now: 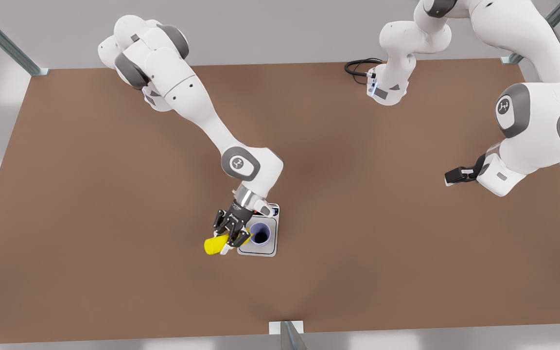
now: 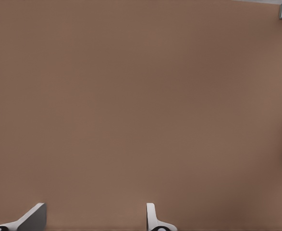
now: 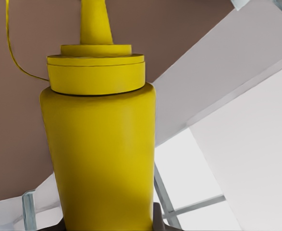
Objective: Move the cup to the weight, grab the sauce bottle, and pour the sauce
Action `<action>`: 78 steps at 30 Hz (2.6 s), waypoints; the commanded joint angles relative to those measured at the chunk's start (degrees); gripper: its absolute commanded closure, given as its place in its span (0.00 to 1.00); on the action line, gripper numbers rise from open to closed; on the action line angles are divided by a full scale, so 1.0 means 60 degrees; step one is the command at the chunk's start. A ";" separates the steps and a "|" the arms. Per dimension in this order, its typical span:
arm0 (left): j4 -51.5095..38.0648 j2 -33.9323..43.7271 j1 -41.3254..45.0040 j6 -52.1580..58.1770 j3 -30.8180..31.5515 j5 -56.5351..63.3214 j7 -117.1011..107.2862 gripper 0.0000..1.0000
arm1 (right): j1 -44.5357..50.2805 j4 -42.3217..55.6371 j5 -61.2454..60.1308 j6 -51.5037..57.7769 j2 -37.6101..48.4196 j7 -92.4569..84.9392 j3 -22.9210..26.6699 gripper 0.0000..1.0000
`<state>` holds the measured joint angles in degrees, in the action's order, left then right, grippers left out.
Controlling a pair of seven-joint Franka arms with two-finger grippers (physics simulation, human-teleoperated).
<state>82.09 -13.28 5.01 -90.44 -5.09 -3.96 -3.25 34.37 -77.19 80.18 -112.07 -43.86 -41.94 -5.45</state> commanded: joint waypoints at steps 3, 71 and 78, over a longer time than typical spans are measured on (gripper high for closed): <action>0.0000 0.0015 0.0001 0.0000 0.0000 0.0001 0.0000 0.00 | -0.0029 0.0003 -0.0004 -0.0013 0.0000 0.0002 -0.0014 0.41; -0.0073 -0.0058 0.0001 -0.0117 -0.0249 0.0089 0.0542 0.00 | -0.6768 -0.0715 -2.4628 0.2609 -0.2080 -1.5525 0.1216 0.30; -0.0073 -0.0087 0.0001 -0.0132 -0.0249 0.0089 0.0454 0.00 | -0.6768 -0.0700 -2.4628 0.2639 -0.2065 -1.5467 0.1216 0.00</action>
<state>81.73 -13.85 5.01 -91.23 -6.59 -3.43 -0.53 -6.28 -81.39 -67.54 -96.16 -56.25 -134.87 1.85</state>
